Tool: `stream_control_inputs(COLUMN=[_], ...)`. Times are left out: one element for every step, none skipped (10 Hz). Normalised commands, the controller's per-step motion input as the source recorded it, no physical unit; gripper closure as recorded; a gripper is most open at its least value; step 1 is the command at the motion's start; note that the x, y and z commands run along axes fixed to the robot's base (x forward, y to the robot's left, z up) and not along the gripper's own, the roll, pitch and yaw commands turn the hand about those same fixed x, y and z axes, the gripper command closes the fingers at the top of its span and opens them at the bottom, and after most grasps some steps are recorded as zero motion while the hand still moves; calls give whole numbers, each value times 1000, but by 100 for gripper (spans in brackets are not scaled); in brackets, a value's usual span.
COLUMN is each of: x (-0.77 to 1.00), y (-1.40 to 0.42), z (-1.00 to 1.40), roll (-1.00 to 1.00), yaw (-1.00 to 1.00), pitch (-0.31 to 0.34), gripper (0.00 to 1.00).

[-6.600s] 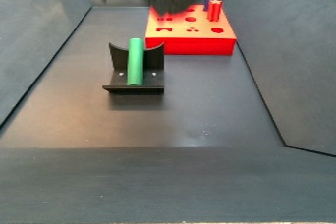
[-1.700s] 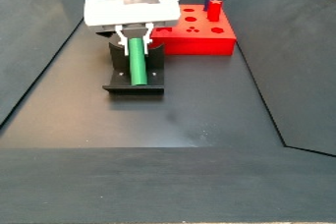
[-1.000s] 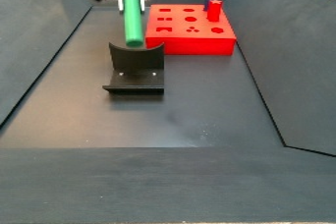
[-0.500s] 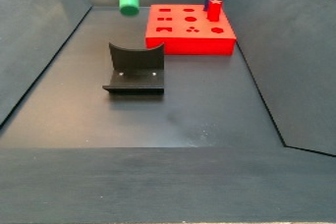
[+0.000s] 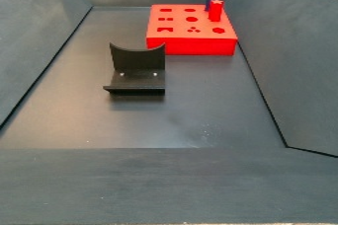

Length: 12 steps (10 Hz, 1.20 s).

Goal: Pick up the round object. Move up. Place the round object on the fixture. Regrasp the round object. Move to above the board. Insert the round object.
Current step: Move to above the board.

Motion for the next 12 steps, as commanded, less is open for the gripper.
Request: stream_control_inputs(x=[-658, -658, -706, -733, -739, -765, -783, -510, -264, -187, -122, -91], y=[-1000, -1000, -1000, -1000, -1000, -1000, -1000, -587, -258, -164, -69, -15], z=[246, 234, 260, 241, 252, 257, 257, 157, 68, 45, 28, 11], roll=[-1000, -1000, -1000, -1000, -1000, -1000, -1000, -1000, -1000, -1000, -1000, -1000], yaw=[-167, -162, -161, -165, -167, -167, -163, -160, -151, -144, -130, -120], pitch=[31, 22, 16, 18, 25, 36, 41, 47, 57, 59, 54, 48], gripper=[100, 100, 100, 100, 100, 100, 100, 100, 100, 100, 100, 100])
